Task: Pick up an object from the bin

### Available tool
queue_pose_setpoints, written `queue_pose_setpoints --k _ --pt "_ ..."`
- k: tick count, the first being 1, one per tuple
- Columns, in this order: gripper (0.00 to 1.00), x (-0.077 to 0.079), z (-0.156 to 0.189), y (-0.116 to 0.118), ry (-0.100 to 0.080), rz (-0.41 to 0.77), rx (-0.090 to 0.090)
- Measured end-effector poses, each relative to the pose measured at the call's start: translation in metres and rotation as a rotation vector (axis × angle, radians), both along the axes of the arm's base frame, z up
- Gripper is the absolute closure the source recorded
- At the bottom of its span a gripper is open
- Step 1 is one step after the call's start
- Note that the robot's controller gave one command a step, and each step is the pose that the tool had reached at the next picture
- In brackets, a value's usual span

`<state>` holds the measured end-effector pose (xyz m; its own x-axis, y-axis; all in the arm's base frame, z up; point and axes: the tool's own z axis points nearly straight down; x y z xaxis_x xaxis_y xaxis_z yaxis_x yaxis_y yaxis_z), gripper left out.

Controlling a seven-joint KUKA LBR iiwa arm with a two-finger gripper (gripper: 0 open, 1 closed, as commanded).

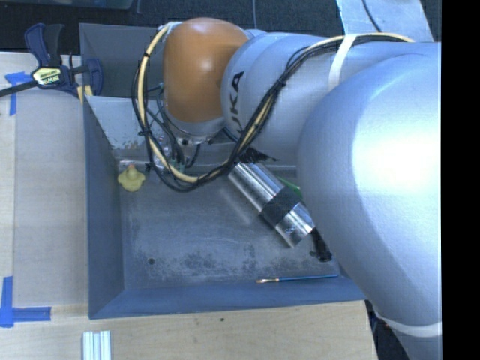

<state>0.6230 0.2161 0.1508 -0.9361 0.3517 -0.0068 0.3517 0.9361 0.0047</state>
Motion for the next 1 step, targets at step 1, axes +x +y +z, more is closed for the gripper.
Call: queue_pose_setpoints --k 1 --pt "1.0 -0.0001 0.0237 -0.0005 0.001 0.0 0.0"
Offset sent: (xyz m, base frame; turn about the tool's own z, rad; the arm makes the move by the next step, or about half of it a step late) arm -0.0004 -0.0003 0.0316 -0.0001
